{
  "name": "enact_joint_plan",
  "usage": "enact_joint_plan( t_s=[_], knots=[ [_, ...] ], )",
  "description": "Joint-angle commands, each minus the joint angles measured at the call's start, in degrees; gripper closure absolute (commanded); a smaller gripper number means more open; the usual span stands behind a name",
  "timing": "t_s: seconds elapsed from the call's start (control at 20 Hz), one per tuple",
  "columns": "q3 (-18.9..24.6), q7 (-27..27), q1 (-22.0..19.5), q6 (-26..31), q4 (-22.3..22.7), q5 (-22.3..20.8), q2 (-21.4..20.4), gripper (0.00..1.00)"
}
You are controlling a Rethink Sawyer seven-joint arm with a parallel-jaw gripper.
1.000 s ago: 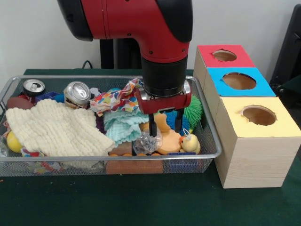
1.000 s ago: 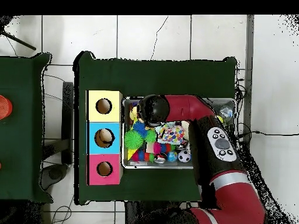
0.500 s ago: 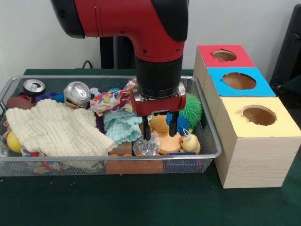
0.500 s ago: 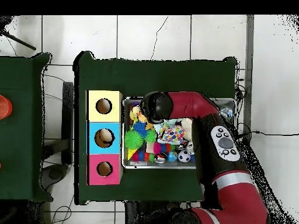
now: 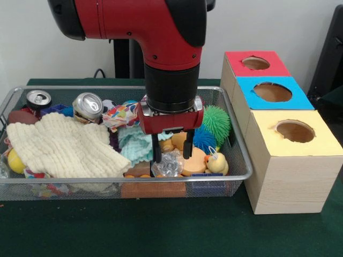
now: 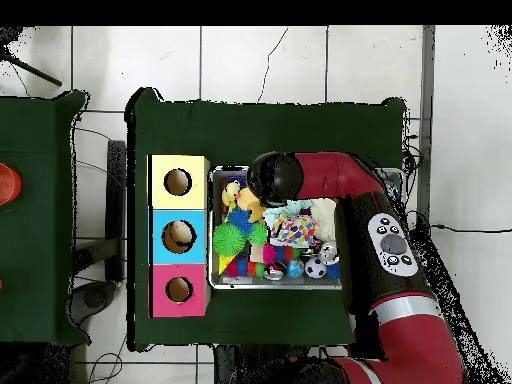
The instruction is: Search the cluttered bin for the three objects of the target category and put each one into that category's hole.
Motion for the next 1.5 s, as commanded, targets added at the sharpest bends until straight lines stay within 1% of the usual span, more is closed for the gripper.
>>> enact_joint_plan(
  t_s=[0.05,0.1,0.15,0.2,0.35,0.45,0.8,1.1,1.15,1.35,1.5],
  knots=[
    [1.82,-9.81,-1.77,5.38,-0.71,-3.07,0.96,0.00],
    [2.02,-9.71,-2.01,4.92,-0.31,-2.98,0.85,0.00],
    [2.22,-9.60,-2.25,4.46,0.08,-2.88,0.75,1.00],
    [2.63,-9.91,-2.56,3.98,0.40,-2.86,0.77,1.00],
    [2.16,-9.92,-1.97,6.48,-0.19,-2.71,1.07,1.00],
    [1.98,-9.55,-1.80,6.90,-0.11,-2.65,0.89,1.00],
    [1.55,-7.22,-1.62,4.10,2.69,-3.03,0.67,1.00],
    [2.11,-7.14,-2.08,3.30,3.86,-2.70,0.33,1.00],
    [2.27,-7.12,-2.22,2.99,4.15,-2.62,0.28,0.00],
    [2.20,-7.06,-1.69,6.88,3.92,-1.39,0.35,0.00],
    [2.00,-6.91,-1.73,6.89,3.52,-1.47,0.87,0.00]
  ],
)
